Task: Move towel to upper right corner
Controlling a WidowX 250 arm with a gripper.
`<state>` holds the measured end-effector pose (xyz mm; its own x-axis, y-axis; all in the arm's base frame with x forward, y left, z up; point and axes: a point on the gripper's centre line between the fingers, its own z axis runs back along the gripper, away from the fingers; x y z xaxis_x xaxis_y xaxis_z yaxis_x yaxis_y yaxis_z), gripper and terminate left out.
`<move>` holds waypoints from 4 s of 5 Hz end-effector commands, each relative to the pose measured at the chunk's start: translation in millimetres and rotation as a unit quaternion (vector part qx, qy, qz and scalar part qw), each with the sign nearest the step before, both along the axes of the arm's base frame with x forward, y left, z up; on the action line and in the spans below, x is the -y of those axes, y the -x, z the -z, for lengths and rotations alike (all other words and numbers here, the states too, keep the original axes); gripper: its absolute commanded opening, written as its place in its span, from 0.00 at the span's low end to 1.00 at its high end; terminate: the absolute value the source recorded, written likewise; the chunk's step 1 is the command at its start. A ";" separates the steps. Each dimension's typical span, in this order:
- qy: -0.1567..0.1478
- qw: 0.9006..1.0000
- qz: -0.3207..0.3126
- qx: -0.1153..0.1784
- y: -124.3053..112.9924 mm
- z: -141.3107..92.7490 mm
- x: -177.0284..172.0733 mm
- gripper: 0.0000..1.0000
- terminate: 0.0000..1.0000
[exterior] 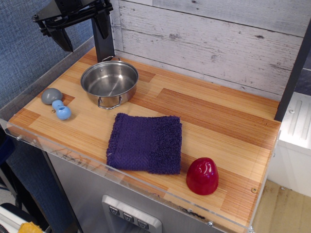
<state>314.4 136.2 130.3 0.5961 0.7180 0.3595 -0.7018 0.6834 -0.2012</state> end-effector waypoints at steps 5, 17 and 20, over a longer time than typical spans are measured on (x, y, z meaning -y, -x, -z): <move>-0.041 0.979 0.198 -0.033 16.8 25.9 86.7 1.00 0.00; -0.042 0.943 0.301 -0.135 -34.2 133.7 181.1 1.00 0.00; -0.020 0.950 0.298 -0.093 -53.7 98.7 198.5 1.00 0.00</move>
